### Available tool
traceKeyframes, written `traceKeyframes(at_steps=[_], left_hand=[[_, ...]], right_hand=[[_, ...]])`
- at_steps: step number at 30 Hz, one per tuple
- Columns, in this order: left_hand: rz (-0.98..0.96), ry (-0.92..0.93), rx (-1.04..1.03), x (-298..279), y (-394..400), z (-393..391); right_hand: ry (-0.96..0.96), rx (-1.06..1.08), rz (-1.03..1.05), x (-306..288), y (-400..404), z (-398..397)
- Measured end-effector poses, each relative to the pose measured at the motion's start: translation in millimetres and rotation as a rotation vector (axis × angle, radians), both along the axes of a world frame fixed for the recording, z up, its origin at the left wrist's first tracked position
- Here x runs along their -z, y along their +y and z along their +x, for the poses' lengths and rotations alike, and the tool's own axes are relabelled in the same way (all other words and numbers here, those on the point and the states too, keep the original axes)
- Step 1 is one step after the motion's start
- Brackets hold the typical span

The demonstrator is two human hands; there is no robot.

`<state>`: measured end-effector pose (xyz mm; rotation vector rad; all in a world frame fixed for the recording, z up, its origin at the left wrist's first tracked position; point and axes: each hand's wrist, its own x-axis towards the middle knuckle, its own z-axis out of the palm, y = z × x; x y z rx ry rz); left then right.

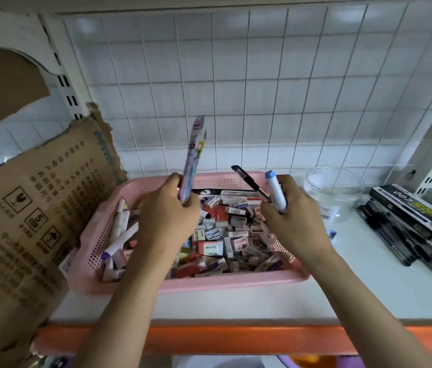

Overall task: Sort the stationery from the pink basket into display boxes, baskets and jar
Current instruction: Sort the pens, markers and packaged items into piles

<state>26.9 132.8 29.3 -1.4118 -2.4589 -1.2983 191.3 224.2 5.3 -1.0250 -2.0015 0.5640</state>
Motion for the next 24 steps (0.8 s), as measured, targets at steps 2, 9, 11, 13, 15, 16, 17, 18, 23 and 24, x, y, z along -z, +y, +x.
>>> traceKeyframes(at_steps=[2,9,11,13,15,16,17,18,23,24], left_hand=[[0.012,-0.008,0.041,-2.9,4.7,5.6],[0.040,-0.034,0.098,-5.6,13.1,9.6],[0.048,-0.036,0.145,-6.0,18.2,23.5],[0.050,-0.036,0.209,-7.4,25.3,45.3],[0.041,-0.022,0.258,-8.5,34.2,71.4],[0.036,-0.017,0.274,-8.5,39.6,84.9],[0.033,-0.016,0.285,-8.7,45.2,98.8],[0.036,-0.014,0.290,-8.2,51.5,112.5],[0.069,-0.013,0.266,-4.0,84.8,179.5],[0.059,-0.020,0.258,-2.8,91.1,192.0]], right_hand=[[0.043,0.033,0.025,-3.2,-2.2,3.4],[0.279,0.347,-0.045,-15.8,-0.2,49.2],[0.257,0.357,-0.120,-9.9,-2.8,63.3],[0.230,0.362,-0.156,-0.9,-2.8,77.4],[0.226,0.383,-0.180,6.8,3.4,96.2],[0.224,0.396,-0.189,9.7,8.8,108.3],[0.214,0.408,-0.193,11.8,15.4,122.4],[0.197,0.416,-0.189,12.6,22.1,137.3],[-0.023,0.392,-0.161,17.3,69.4,208.4],[-0.056,0.382,-0.171,19.2,79.9,217.2]])
